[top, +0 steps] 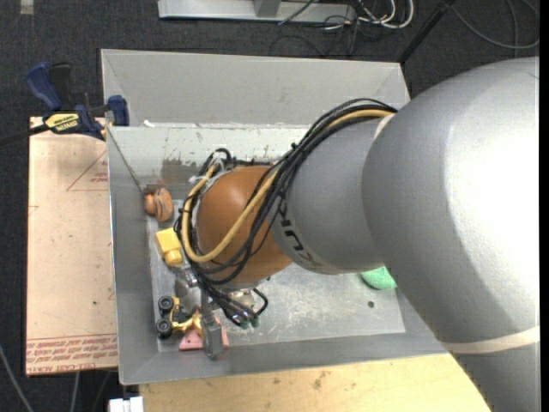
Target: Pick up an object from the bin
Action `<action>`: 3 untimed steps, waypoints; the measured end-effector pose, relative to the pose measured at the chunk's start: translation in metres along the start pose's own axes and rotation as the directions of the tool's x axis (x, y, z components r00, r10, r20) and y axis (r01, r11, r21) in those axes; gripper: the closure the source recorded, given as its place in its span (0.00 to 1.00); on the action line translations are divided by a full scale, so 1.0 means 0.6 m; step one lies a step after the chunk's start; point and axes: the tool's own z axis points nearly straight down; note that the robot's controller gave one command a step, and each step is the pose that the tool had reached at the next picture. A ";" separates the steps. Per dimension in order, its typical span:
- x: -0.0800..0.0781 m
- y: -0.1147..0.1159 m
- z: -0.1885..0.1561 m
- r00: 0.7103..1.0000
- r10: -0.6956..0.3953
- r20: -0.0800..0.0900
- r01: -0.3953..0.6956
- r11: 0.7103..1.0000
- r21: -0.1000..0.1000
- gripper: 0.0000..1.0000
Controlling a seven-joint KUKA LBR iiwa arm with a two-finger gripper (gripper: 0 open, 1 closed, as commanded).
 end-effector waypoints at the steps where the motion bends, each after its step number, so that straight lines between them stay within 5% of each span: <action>1: 0.003 0.014 0.011 0.962 -0.274 0.006 0.274 0.962 -0.001 0.00; 2: -0.013 0.022 0.011 0.936 -0.352 0.024 0.352 0.936 0.004 1.00; 3: -0.005 0.025 0.017 0.934 -0.357 0.007 0.357 0.934 0.000 0.00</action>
Offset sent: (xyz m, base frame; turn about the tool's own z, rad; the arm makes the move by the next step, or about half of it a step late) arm -0.0049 0.0143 -0.0117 -0.3687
